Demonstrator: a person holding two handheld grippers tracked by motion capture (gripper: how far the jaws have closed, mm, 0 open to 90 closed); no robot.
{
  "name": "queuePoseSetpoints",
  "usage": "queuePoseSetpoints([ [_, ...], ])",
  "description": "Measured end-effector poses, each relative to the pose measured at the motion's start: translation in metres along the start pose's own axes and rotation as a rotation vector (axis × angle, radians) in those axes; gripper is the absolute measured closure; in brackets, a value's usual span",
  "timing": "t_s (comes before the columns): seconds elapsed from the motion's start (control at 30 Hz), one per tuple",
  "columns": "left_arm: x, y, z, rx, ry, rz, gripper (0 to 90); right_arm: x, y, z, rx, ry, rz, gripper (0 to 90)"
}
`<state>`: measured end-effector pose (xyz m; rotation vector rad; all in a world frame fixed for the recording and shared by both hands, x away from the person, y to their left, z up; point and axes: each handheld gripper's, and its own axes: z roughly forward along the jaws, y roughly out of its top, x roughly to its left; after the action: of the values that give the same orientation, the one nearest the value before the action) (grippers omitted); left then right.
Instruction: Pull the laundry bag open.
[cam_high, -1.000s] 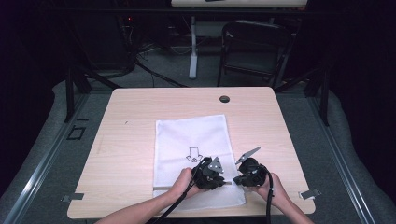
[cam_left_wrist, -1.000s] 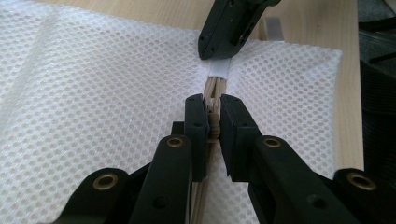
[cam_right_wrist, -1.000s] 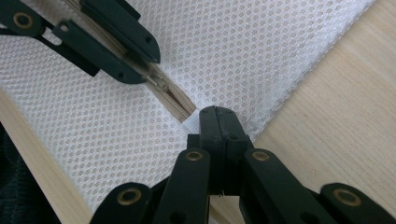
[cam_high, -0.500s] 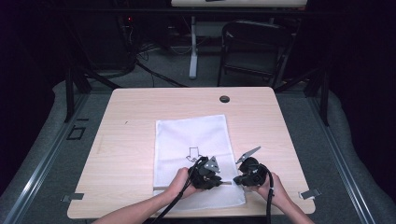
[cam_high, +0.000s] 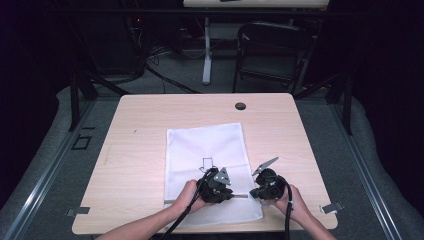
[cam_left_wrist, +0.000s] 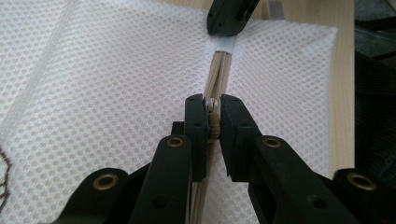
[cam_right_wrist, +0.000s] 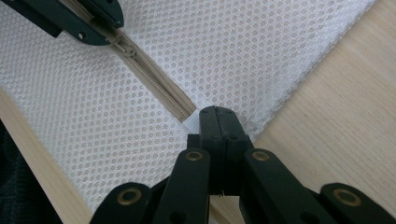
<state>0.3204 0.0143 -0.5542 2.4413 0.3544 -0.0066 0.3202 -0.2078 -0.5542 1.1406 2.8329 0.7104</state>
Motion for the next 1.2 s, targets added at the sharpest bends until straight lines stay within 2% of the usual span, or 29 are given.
queuePoseSetpoints([
  [0.2,0.002,-0.005,-0.004,0.000,-0.001,0.000,82.2,0.000,0.000,0.000,0.000,-0.003,0.009,90.0],
  [0.47,0.001,-0.009,-0.008,-0.006,0.001,0.002,82.2,0.000,0.001,0.000,0.006,-0.006,-0.005,90.0],
  [0.6,0.001,-0.010,-0.010,0.007,0.005,0.013,82.2,0.001,0.001,0.000,0.003,-0.008,0.000,90.0],
  [0.83,0.002,-0.016,-0.016,0.012,0.006,0.009,82.2,0.001,0.000,0.001,-0.011,-0.008,0.007,90.0],
  [0.97,0.004,-0.021,-0.019,0.005,0.002,-0.010,82.2,0.001,0.000,0.001,-0.010,-0.009,0.008,90.0],
  [1.0,0.004,-0.022,-0.020,0.008,-0.004,-0.004,82.2,0.001,0.000,0.001,-0.005,-0.008,0.004,90.0],
  [1.03,0.003,-0.021,-0.020,0.018,0.015,-0.001,82.2,0.001,0.000,0.001,-0.011,-0.009,0.009,90.0],
  [1.07,0.003,-0.022,-0.020,0.011,0.006,0.004,82.2,0.001,0.000,0.001,-0.010,-0.009,0.008,90.0],
  [1.17,0.004,-0.024,-0.023,-0.003,0.002,-0.006,82.3,0.001,0.000,0.001,-0.010,-0.008,0.007,90.0],
  [1.2,0.004,-0.024,-0.024,0.009,0.011,-0.003,82.2,0.001,0.000,0.001,-0.010,-0.009,0.008,90.0],
])
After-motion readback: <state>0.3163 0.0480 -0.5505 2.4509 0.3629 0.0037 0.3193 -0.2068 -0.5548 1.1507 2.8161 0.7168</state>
